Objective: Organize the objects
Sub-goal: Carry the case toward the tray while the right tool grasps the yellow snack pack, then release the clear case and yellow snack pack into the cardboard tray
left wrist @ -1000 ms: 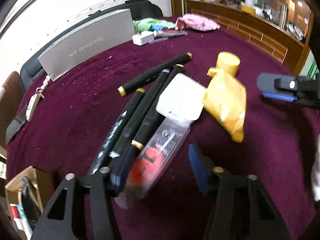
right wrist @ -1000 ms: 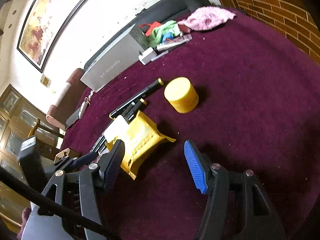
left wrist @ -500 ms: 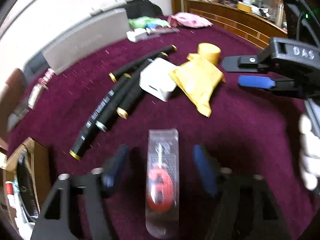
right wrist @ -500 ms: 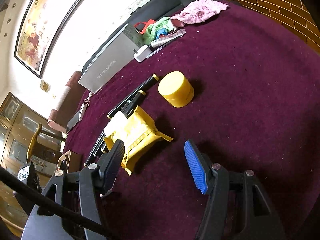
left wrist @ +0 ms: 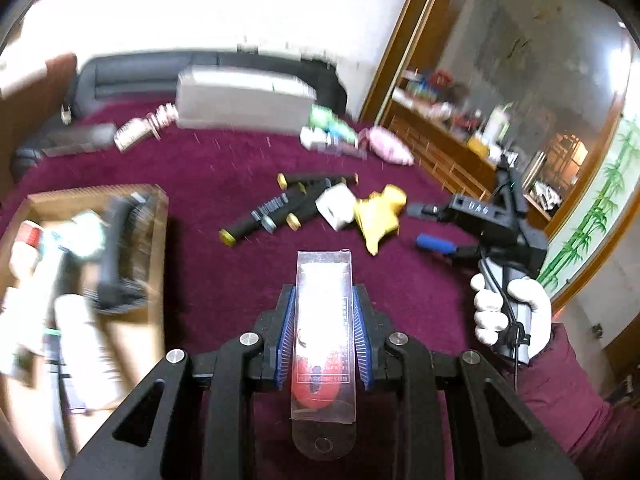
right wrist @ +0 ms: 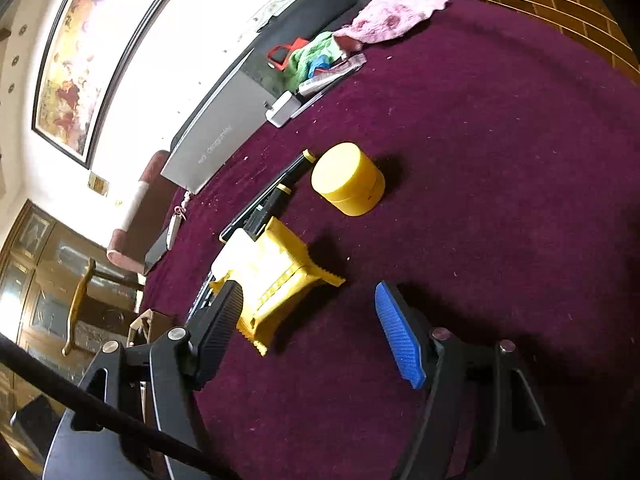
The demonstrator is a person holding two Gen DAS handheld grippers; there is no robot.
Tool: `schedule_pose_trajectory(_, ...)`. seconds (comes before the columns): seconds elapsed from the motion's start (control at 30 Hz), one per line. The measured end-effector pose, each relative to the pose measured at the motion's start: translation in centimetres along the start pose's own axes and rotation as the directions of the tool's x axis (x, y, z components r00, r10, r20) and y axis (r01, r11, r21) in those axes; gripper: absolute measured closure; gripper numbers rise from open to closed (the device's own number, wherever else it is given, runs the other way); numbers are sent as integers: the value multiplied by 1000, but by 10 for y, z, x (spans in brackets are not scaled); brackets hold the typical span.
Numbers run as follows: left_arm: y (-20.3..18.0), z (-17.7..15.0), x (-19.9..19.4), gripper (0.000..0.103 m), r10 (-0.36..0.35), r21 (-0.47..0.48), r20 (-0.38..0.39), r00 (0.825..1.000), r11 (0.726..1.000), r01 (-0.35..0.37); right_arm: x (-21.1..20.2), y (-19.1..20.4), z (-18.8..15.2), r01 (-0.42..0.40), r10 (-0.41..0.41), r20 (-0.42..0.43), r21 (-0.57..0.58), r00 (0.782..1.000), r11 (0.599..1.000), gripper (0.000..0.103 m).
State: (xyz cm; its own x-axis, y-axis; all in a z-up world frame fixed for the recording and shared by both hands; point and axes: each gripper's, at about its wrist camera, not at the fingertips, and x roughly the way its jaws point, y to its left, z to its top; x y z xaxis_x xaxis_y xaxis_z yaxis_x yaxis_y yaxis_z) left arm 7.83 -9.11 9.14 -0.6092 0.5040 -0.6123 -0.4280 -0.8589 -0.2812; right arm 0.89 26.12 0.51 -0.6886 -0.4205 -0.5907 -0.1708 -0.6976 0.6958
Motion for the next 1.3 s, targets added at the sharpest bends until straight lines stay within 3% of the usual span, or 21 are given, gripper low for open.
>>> schedule_pose_trajectory(0.2,34,-4,-52,80,13,-26,105,994,1000,-11,29,20,-8,40,-30,-102,104,994,994,35)
schedule_pose_trajectory(0.47,86,-24,-81,80,110,-91,143,984,991,-97,61,43,16,219,-211,-61,193,976,956,35)
schedule_pose_trajectory(0.53,99,-29,-84,80,130,-114,144,981,987,-114,65,46,17,265,-260,-54,194,964,944,40)
schedule_pose_trajectory(0.57,104,-31,-85,80,137,-127,145,980,985,-119,65,46,17,283,-278,-52,192,959,940,52)
schedule_pose_trajectory(0.73,128,-42,-93,80,191,-177,141,971,970,-165,57,49,11,278,-271,-70,152,960,948,60)
schedule_pose_trajectory(0.93,157,-53,-102,80,278,-249,114,954,937,-243,27,89,-11,135,-131,-75,48,989,990,60)
schedule_pose_trajectory(1.07,170,-57,-95,80,312,-269,52,949,919,-287,29,148,-45,-5,-10,-151,-96,988,995,59)
schedule_pose_trajectory(1.17,173,-60,-87,80,330,-243,5,944,916,-319,41,191,-84,-114,61,-255,-198,965,973,59)
schedule_pose_trajectory(1.3,176,-65,-73,80,338,-221,-67,939,912,-344,68,236,-147,-241,101,-441,-274,892,931,59)
